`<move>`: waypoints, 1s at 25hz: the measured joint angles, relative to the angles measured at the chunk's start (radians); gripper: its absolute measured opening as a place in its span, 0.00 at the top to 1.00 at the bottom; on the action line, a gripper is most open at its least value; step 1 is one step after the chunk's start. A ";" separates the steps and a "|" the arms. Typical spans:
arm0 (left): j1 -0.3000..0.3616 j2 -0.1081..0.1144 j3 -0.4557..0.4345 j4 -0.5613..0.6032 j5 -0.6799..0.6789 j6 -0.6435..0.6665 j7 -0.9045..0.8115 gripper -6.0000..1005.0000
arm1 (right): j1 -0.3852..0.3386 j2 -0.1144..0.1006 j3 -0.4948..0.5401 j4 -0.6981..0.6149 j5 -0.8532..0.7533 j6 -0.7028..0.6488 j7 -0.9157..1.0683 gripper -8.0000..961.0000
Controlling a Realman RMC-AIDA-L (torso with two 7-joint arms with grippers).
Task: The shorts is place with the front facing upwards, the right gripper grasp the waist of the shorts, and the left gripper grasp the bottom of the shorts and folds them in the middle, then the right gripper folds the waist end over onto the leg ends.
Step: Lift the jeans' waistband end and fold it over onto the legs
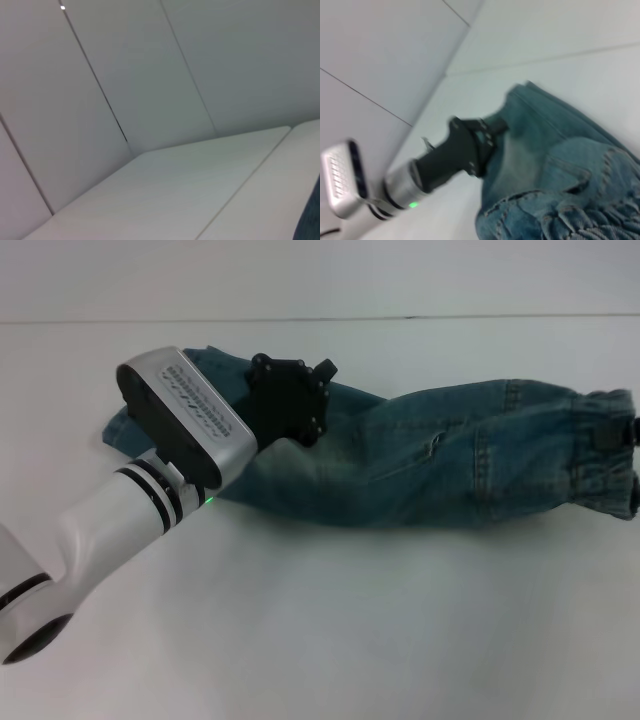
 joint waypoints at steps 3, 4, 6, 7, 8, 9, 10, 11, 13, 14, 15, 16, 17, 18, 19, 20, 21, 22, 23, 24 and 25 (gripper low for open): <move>-0.001 0.000 0.002 -0.006 0.006 -0.023 0.015 0.96 | -0.006 -0.017 0.013 -0.001 0.047 -0.028 0.000 0.89; -0.002 0.000 0.004 -0.006 0.008 -0.039 0.015 1.00 | -0.007 -0.020 0.016 -0.003 0.058 -0.035 0.000 0.89; -0.009 0.000 0.007 -0.009 0.013 -0.075 0.015 1.00 | -0.008 -0.027 0.020 -0.006 0.081 -0.045 0.000 0.89; -0.017 0.000 0.010 -0.017 0.015 -0.096 0.015 1.00 | -0.009 -0.031 0.021 -0.006 0.088 -0.049 0.000 0.89; -0.023 0.000 0.012 -0.023 0.017 -0.111 0.015 1.00 | -0.008 -0.033 0.022 -0.006 0.093 -0.050 0.000 0.89; -0.029 0.000 0.013 -0.035 0.019 -0.121 0.015 1.00 | -0.006 -0.036 0.022 -0.006 0.098 -0.052 0.000 0.89; -0.037 0.000 0.013 -0.046 0.026 -0.131 0.014 1.00 | -0.004 -0.037 0.022 -0.008 0.101 -0.055 0.000 0.89; -0.043 0.000 0.011 -0.055 0.036 -0.134 0.012 1.00 | 0.000 -0.038 0.022 -0.010 0.103 -0.056 0.000 0.89; -0.049 0.000 0.006 -0.070 0.059 -0.134 0.008 1.00 | 0.005 -0.039 0.022 -0.015 0.104 -0.057 0.000 0.89; -0.053 0.000 0.005 -0.077 0.065 -0.132 0.006 1.00 | 0.009 -0.040 0.023 -0.018 0.104 -0.057 0.001 0.89; -0.058 0.000 0.004 -0.089 0.067 -0.130 0.006 1.00 | 0.012 -0.041 0.023 -0.021 0.105 -0.055 0.002 0.89; -0.065 0.000 0.004 -0.104 0.068 -0.128 0.006 1.00 | 0.015 -0.042 0.022 -0.023 0.105 -0.053 0.002 0.89; -0.069 0.000 0.003 -0.114 0.068 -0.126 0.006 1.00 | 0.017 -0.044 0.022 -0.025 0.105 -0.046 0.002 0.89; -0.073 0.000 0.000 -0.125 0.068 -0.124 0.006 1.00 | 0.022 -0.046 0.020 -0.026 0.105 -0.042 0.002 0.89; -0.075 0.000 -0.005 -0.136 0.069 -0.120 0.005 1.00 | 0.027 -0.048 0.017 -0.027 0.104 -0.035 0.001 0.89; -0.075 0.000 -0.015 -0.144 0.076 -0.116 0.002 1.00 | 0.033 -0.050 0.014 -0.027 0.103 -0.028 0.000 0.89; -0.076 0.000 -0.028 -0.152 0.088 -0.111 -0.001 1.00 | 0.039 -0.050 0.011 -0.027 0.101 -0.023 -0.001 0.89; -0.076 0.000 -0.054 -0.161 0.115 -0.106 -0.009 1.00 | 0.045 -0.051 0.008 -0.027 0.100 -0.018 -0.001 0.89; -0.075 0.000 -0.079 -0.166 0.142 -0.106 -0.013 1.00 | 0.051 -0.051 0.002 -0.027 0.099 -0.013 -0.002 0.89; -0.074 0.000 -0.113 -0.173 0.180 -0.106 -0.018 1.00 | 0.057 -0.052 -0.005 -0.027 0.099 -0.008 -0.002 0.89; -0.073 0.000 -0.156 -0.181 0.223 -0.108 -0.019 1.00 | 0.064 -0.052 -0.013 -0.027 0.099 -0.004 -0.002 0.89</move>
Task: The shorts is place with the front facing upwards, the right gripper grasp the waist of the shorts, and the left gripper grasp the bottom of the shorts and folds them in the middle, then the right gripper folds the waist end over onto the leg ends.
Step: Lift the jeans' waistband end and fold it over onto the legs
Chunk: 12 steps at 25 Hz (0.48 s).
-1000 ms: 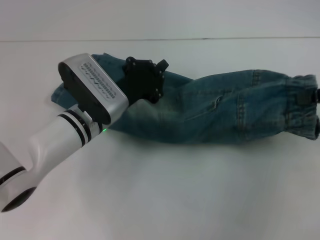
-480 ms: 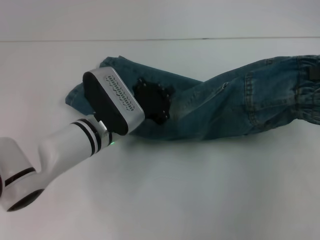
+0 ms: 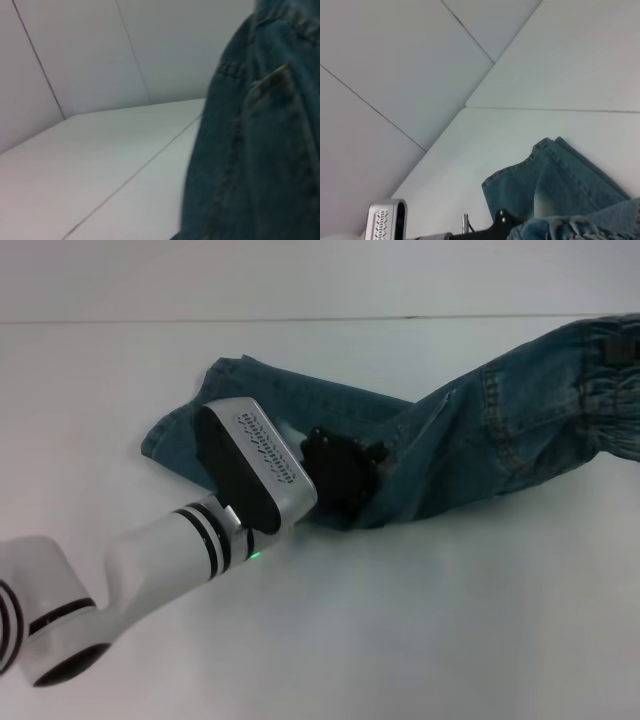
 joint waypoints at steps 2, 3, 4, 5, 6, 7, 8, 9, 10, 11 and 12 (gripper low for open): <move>0.004 0.000 -0.092 -0.018 0.093 -0.004 0.000 1.00 | 0.016 -0.003 -0.022 0.000 0.000 0.006 0.000 0.89; 0.006 0.000 -0.132 -0.027 0.129 -0.005 0.001 1.00 | 0.025 -0.005 -0.033 0.000 0.000 0.009 0.000 0.89; 0.009 0.000 -0.174 -0.036 0.169 -0.006 0.003 1.00 | 0.035 -0.008 -0.043 -0.001 0.000 0.010 0.000 0.89; 0.011 0.000 -0.214 -0.046 0.209 -0.006 0.004 1.00 | 0.043 -0.009 -0.052 -0.001 0.000 0.013 0.002 0.89; 0.013 0.000 -0.248 -0.055 0.243 -0.007 0.005 1.00 | 0.052 -0.011 -0.060 -0.001 0.000 0.017 0.004 0.89; 0.015 0.000 -0.280 -0.066 0.280 -0.008 0.005 1.00 | 0.070 -0.013 -0.071 -0.001 -0.001 0.028 0.008 0.89; 0.016 0.000 -0.309 -0.077 0.312 -0.009 0.005 1.00 | 0.070 -0.013 -0.071 -0.001 -0.001 0.028 0.008 0.89; 0.019 0.000 -0.338 -0.090 0.339 -0.010 0.005 1.00 | 0.080 -0.016 -0.076 -0.001 -0.001 0.035 0.009 0.89; 0.021 0.000 -0.367 -0.104 0.362 -0.010 0.005 1.00 | 0.088 -0.017 -0.079 -0.001 -0.002 0.041 0.010 0.89; 0.024 0.000 -0.391 -0.115 0.380 -0.010 0.006 1.00 | 0.098 -0.019 -0.081 -0.001 -0.002 0.044 0.010 0.89; 0.028 0.000 -0.421 -0.130 0.403 -0.011 0.006 1.00 | 0.108 -0.020 -0.084 -0.001 -0.002 0.046 0.010 0.89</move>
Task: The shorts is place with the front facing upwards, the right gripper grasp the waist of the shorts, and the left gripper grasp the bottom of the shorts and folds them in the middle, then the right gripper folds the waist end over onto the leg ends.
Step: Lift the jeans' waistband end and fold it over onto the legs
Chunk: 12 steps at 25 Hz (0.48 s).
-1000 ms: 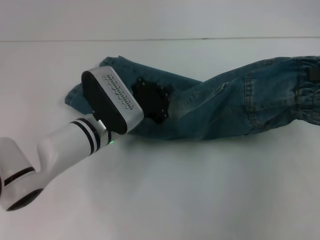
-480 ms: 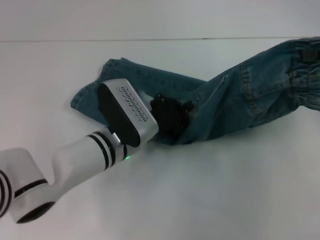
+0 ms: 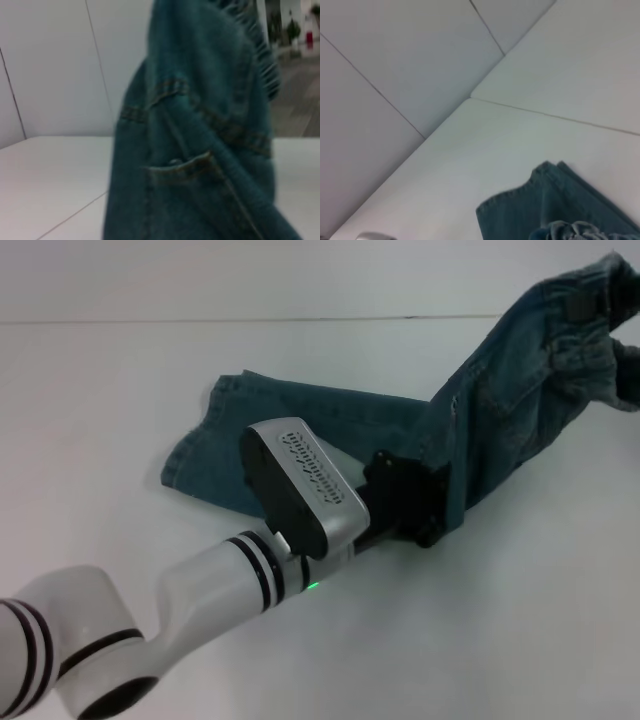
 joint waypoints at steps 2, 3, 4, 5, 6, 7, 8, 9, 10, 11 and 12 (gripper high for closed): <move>0.007 0.000 -0.057 -0.028 0.055 -0.008 0.001 1.00 | 0.030 0.000 -0.016 0.000 -0.001 0.004 0.005 0.89; 0.007 0.000 -0.057 -0.028 0.055 -0.008 0.001 1.00 | 0.030 0.000 -0.016 0.000 -0.001 0.004 0.005 0.89; 0.009 0.000 -0.115 -0.056 0.115 -0.036 0.002 1.00 | 0.039 0.000 -0.023 0.000 -0.001 0.008 0.007 0.89; 0.009 0.000 -0.128 -0.061 0.126 -0.046 0.002 1.00 | 0.047 0.000 -0.029 0.000 -0.001 0.011 0.009 0.89; 0.009 0.000 -0.151 -0.071 0.142 -0.061 0.002 1.00 | 0.056 0.000 -0.038 0.000 -0.001 0.014 0.011 0.89; 0.010 0.000 -0.173 -0.081 0.157 -0.080 0.002 1.00 | 0.064 0.002 -0.050 0.000 -0.001 0.020 0.012 0.89; 0.010 0.000 -0.204 -0.096 0.172 -0.104 0.001 1.00 | 0.073 0.003 -0.066 0.000 -0.002 0.027 0.013 0.89; 0.010 0.000 -0.222 -0.106 0.180 -0.120 0.000 1.00 | 0.080 0.005 -0.081 0.002 -0.004 0.033 0.014 0.89; 0.011 0.000 -0.236 -0.116 0.186 -0.131 -0.001 1.00 | 0.087 0.006 -0.096 0.003 -0.008 0.039 0.015 0.89; 0.013 0.000 -0.247 -0.125 0.192 -0.138 -0.003 1.00 | 0.093 0.008 -0.109 0.006 -0.011 0.044 0.016 0.89; 0.019 0.000 -0.254 -0.133 0.194 -0.136 -0.004 1.00 | 0.098 0.011 -0.115 0.007 -0.015 0.047 0.016 0.89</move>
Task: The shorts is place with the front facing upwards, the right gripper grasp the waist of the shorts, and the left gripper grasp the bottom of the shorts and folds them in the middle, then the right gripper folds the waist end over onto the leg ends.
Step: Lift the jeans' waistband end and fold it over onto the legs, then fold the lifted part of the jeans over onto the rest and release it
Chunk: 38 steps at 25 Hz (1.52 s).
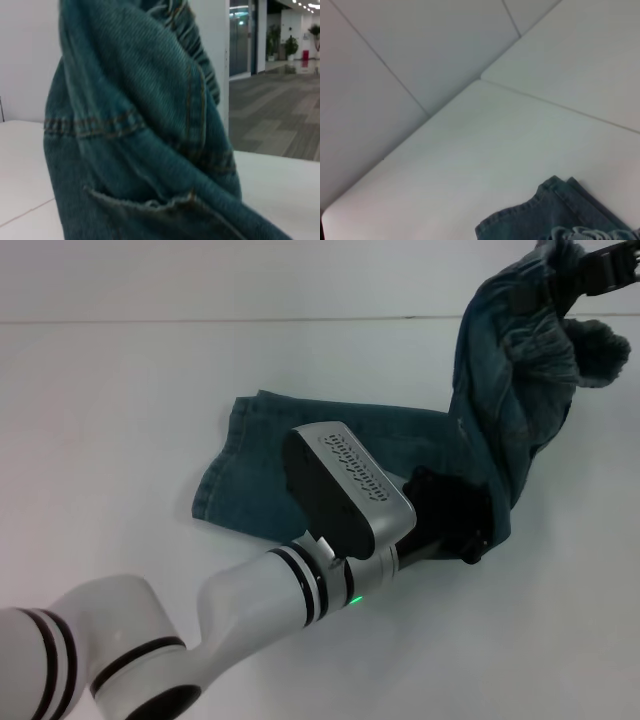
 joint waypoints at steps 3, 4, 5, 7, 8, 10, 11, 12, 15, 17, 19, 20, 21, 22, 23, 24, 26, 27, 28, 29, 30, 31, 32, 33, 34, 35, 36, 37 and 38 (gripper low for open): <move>0.020 0.000 -0.019 -0.016 0.002 0.009 -0.001 1.00 | 0.012 0.013 -0.010 0.001 -0.006 0.005 0.000 0.89; 0.027 0.000 -0.024 -0.019 0.002 0.010 -0.002 1.00 | 0.014 0.017 -0.013 0.000 -0.007 0.006 0.001 0.89; 0.033 0.000 -0.026 -0.020 0.005 0.011 -0.002 1.00 | 0.016 0.021 -0.017 -0.001 -0.007 0.008 0.001 0.89; 0.037 0.000 -0.026 -0.020 0.007 0.012 -0.002 1.00 | 0.018 0.026 -0.026 -0.003 -0.008 0.017 0.001 0.89; 0.047 0.000 -0.026 -0.019 0.011 0.020 -0.002 1.00 | 0.019 0.027 -0.029 0.000 -0.008 0.022 0.001 0.89; 0.092 0.000 -0.028 -0.011 0.020 0.081 -0.002 1.00 | 0.019 0.030 -0.031 0.005 -0.008 0.027 -0.002 0.89; 0.118 0.000 -0.029 -0.005 0.023 0.117 -0.002 1.00 | 0.019 0.034 -0.033 0.006 -0.008 0.027 -0.004 0.89; 0.142 0.000 -0.030 0.003 0.024 0.148 -0.002 1.00 | 0.019 0.037 -0.035 0.006 -0.008 0.028 -0.007 0.89; 0.199 0.000 -0.041 0.029 0.025 0.213 -0.002 1.00 | 0.019 0.047 -0.047 0.006 -0.008 0.032 -0.011 0.88; 0.233 0.000 -0.051 0.048 0.025 0.242 -0.008 1.00 | 0.019 0.052 -0.057 0.006 -0.008 0.038 -0.012 0.87; 0.266 0.000 -0.063 0.070 0.025 0.273 -0.033 1.00 | 0.019 0.058 -0.070 0.006 -0.008 0.046 -0.013 0.86; 0.282 0.000 -0.067 0.083 0.026 0.289 -0.056 1.00 | 0.019 0.061 -0.080 0.006 -0.008 0.054 -0.013 0.86; 0.294 0.000 -0.069 0.096 0.025 0.308 -0.085 1.00 | 0.019 0.064 -0.089 0.006 -0.008 0.060 -0.013 0.85; 0.305 0.000 -0.069 0.112 0.026 0.328 -0.120 1.00 | 0.019 0.068 -0.097 0.006 -0.008 0.067 -0.013 0.85; 0.314 0.000 -0.069 0.127 0.026 0.344 -0.149 1.00 | 0.020 0.073 -0.107 0.006 -0.008 0.077 -0.013 0.84; 0.331 0.000 -0.070 0.163 0.026 0.381 -0.205 1.00 | 0.021 0.077 -0.112 0.006 -0.008 0.081 -0.013 0.84; 0.354 0.000 -0.070 0.203 0.026 0.435 -0.257 1.00 | 0.027 0.089 -0.128 0.005 -0.008 0.097 -0.014 0.83; 0.369 0.000 -0.071 0.222 0.026 0.470 -0.269 1.00 | 0.031 0.096 -0.135 0.006 -0.008 0.105 -0.016 0.83; 0.381 0.000 -0.073 0.237 0.026 0.499 -0.276 1.00 | 0.036 0.102 -0.144 0.006 -0.008 0.116 -0.019 0.82; 0.391 0.000 -0.074 0.252 0.026 0.522 -0.281 1.00 | 0.042 0.111 -0.156 0.006 -0.008 0.126 -0.025 0.82; 0.403 0.001 -0.076 0.270 0.026 0.549 -0.291 1.00 | 0.050 0.120 -0.170 0.007 -0.008 0.140 -0.032 0.81; 0.412 0.001 -0.077 0.289 0.025 0.570 -0.302 1.00 | 0.058 0.130 -0.184 0.009 -0.008 0.152 -0.039 0.81; 0.421 0.002 -0.079 0.310 0.023 0.589 -0.321 1.00 | 0.067 0.139 -0.200 0.011 -0.008 0.164 -0.044 0.81; 0.431 0.002 -0.083 0.331 0.021 0.607 -0.342 1.00 | 0.078 0.149 -0.218 0.019 -0.008 0.183 -0.051 0.80; 0.443 0.003 -0.091 0.352 0.019 0.619 -0.365 1.00 | 0.090 0.158 -0.237 0.030 -0.008 0.204 -0.058 0.80; 0.449 0.003 -0.099 0.366 0.018 0.628 -0.381 1.00 | 0.105 0.167 -0.258 0.047 -0.008 0.229 -0.065 0.79; 0.462 0.003 -0.111 0.380 0.018 0.637 -0.396 1.00 | 0.120 0.175 -0.279 0.065 -0.008 0.255 -0.073 0.79; 0.476 0.004 -0.126 0.392 0.018 0.649 -0.407 1.00 | 0.141 0.186 -0.307 0.092 -0.008 0.279 -0.081 0.79; 0.483 0.004 -0.134 0.398 0.018 0.654 -0.410 1.00 | 0.154 0.194 -0.325 0.109 -0.011 0.298 -0.086 0.78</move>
